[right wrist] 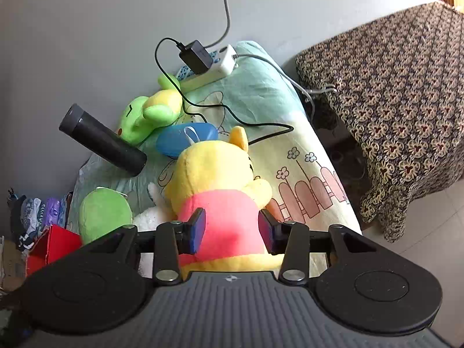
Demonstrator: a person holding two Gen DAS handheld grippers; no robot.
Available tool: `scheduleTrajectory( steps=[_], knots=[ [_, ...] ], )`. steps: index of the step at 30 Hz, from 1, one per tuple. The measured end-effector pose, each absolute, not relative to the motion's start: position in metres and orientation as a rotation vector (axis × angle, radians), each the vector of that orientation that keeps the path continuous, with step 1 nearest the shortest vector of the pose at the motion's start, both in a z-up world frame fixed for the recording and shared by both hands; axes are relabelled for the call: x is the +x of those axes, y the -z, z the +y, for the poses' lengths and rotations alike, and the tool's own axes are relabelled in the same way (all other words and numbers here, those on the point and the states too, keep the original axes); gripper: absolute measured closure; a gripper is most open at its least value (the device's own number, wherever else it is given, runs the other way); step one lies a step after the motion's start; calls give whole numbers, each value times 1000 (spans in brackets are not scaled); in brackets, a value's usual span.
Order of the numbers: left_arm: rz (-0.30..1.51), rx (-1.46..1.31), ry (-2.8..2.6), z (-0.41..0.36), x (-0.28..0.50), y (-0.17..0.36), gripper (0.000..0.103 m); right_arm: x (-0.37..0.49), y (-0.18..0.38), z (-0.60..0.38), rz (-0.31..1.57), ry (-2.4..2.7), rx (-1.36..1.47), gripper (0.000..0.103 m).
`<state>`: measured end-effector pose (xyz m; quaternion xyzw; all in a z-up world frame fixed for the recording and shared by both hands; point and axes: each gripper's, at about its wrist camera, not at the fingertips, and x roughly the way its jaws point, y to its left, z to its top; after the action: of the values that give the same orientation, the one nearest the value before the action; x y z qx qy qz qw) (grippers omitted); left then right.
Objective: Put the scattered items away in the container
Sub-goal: 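Grasp the yellow-and-pink plush bear with the right gripper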
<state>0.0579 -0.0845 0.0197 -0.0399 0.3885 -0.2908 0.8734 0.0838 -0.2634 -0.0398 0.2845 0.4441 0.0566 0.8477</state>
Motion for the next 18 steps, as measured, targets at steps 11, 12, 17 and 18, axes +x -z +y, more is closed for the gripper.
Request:
scheduleTrajectory(
  steps=[11, 12, 17, 18],
  knots=[
    [942, 1, 527, -105, 114, 40, 7, 123, 71, -275, 991, -234, 722, 41],
    [950, -2, 522, -105, 118, 43, 10, 128, 76, -274, 1004, -241, 723, 41],
    [943, 2, 519, -107, 127, 49, 13, 145, 94, -274, 1033, -277, 770, 40],
    [941, 0, 524, -107, 126, 48, 13, 145, 95, -274, 1030, -290, 766, 44]
  ],
)
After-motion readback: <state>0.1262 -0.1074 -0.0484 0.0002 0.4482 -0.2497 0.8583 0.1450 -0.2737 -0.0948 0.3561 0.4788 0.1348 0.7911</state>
